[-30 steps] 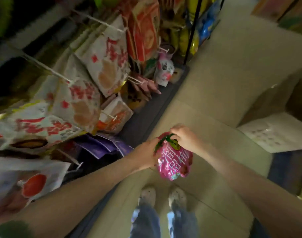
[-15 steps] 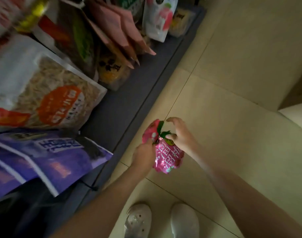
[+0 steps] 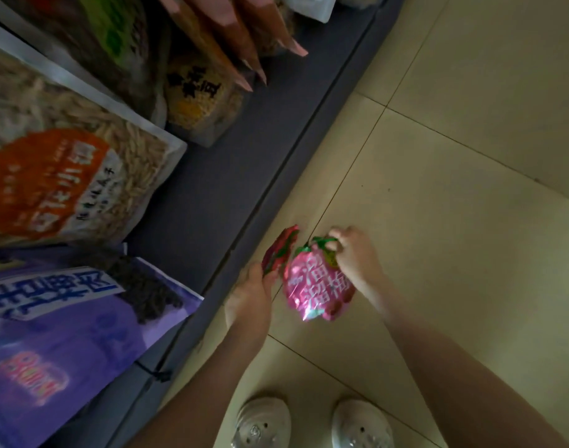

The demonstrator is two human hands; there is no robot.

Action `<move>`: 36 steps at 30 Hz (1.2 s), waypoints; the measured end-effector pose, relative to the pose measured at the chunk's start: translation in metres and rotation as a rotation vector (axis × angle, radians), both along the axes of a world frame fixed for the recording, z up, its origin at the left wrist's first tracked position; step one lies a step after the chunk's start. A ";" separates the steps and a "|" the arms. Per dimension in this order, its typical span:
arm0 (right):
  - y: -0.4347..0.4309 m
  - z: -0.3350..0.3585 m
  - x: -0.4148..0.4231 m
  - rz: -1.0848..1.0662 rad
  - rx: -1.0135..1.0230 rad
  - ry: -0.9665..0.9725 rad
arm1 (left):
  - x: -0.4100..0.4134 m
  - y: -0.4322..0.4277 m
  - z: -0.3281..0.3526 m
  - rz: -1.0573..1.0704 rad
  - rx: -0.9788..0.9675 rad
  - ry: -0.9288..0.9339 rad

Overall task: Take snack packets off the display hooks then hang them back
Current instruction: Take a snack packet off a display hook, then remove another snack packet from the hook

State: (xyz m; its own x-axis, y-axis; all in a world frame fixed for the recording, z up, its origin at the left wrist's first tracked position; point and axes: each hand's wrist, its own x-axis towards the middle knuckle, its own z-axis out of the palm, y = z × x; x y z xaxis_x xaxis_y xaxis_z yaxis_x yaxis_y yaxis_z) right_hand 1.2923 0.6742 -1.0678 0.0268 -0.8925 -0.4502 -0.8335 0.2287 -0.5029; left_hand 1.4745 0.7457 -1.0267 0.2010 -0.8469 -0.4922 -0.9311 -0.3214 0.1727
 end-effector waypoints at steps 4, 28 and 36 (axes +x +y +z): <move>-0.040 0.012 -0.015 -0.236 -0.198 0.025 | 0.013 0.008 -0.011 -0.139 -0.177 -0.082; 0.014 0.418 0.037 0.286 -0.123 -0.180 | -0.046 0.001 0.380 0.029 -0.139 0.257; 0.086 0.671 0.090 0.683 -0.268 -0.203 | 0.027 0.088 0.635 0.200 -0.330 0.161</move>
